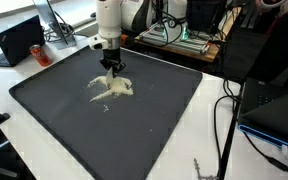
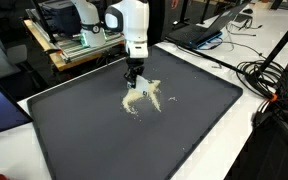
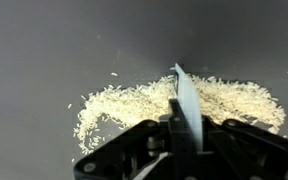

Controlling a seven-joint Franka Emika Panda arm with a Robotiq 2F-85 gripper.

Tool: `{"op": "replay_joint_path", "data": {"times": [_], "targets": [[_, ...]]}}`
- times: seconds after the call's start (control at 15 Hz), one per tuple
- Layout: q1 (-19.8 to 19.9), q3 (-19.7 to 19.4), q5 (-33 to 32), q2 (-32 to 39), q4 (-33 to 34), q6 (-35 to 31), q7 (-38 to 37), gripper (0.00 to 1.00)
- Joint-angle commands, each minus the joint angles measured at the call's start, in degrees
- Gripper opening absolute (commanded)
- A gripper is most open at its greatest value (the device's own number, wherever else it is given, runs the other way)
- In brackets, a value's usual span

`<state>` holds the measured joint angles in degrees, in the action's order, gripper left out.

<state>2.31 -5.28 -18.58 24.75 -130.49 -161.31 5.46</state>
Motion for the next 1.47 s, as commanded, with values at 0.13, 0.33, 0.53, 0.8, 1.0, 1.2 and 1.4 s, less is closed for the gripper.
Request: {"op": "replay_joint_path", "data": {"times": [0.13,0.33,0.53,0.8,1.0,1.2,1.4], "targets": [[2.9,0.8,4.6,3.1,2.4,-1.0,2.9,0.01],[4.0,0.7,6.1,3.4,3.0,-0.8,3.3,0.01],[4.7,0.3,7.0,3.8,3.9,-0.4,3.4,0.01],[5.1,-0.4,7.0,4.3,4.9,-0.1,3.1,0.01],[4.7,-1.5,6.5,4.7,5.7,0.8,2.1,0.01],[5.1,-1.4,6.6,2.9,4.7,0.7,2.9,0.01],[5.5,-1.4,6.3,-1.6,1.9,0.9,4.4,0.01]]}}
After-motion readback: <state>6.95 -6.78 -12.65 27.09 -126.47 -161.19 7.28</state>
